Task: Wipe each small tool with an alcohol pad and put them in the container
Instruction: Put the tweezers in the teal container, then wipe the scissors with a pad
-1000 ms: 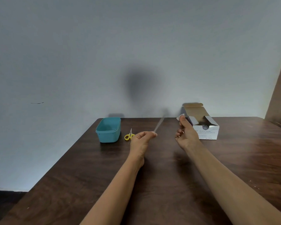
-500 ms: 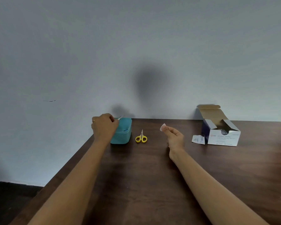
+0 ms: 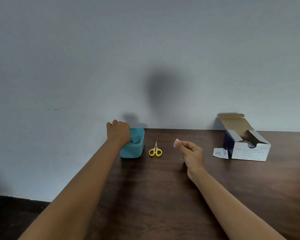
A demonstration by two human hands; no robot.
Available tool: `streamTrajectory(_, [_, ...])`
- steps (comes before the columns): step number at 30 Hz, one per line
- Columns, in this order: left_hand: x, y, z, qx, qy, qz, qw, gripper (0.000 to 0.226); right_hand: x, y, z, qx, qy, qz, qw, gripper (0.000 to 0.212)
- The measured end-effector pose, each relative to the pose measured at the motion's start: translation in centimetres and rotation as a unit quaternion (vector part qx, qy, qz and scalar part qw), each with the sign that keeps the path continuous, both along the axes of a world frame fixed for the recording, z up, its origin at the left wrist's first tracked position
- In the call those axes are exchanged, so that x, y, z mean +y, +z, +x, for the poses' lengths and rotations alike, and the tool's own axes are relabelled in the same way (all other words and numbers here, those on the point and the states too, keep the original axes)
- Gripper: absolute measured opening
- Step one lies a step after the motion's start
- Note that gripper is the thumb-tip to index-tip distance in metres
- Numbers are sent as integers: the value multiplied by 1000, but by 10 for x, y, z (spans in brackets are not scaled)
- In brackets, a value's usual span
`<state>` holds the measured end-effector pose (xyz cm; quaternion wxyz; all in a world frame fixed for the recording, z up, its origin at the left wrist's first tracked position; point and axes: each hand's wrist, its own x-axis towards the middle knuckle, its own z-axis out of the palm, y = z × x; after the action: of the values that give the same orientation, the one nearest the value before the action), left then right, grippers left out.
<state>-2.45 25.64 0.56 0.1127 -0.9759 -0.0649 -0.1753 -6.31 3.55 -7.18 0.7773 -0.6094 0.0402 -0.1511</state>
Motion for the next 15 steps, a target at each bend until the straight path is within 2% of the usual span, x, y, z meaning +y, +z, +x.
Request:
streamTrajectory(6, [-5, 0, 3, 42, 12, 51, 998, 24, 0, 1, 0, 0, 0, -14, 1000, 14])
streamTrajectory(11, [-10, 0, 3, 67, 28, 49, 996, 26, 0, 0, 1, 2, 2, -15, 1000, 16])
streamTrajectory(15, [-12, 4, 1, 42, 39, 34, 998, 27, 0, 0, 1, 0, 4, -8, 1000, 20])
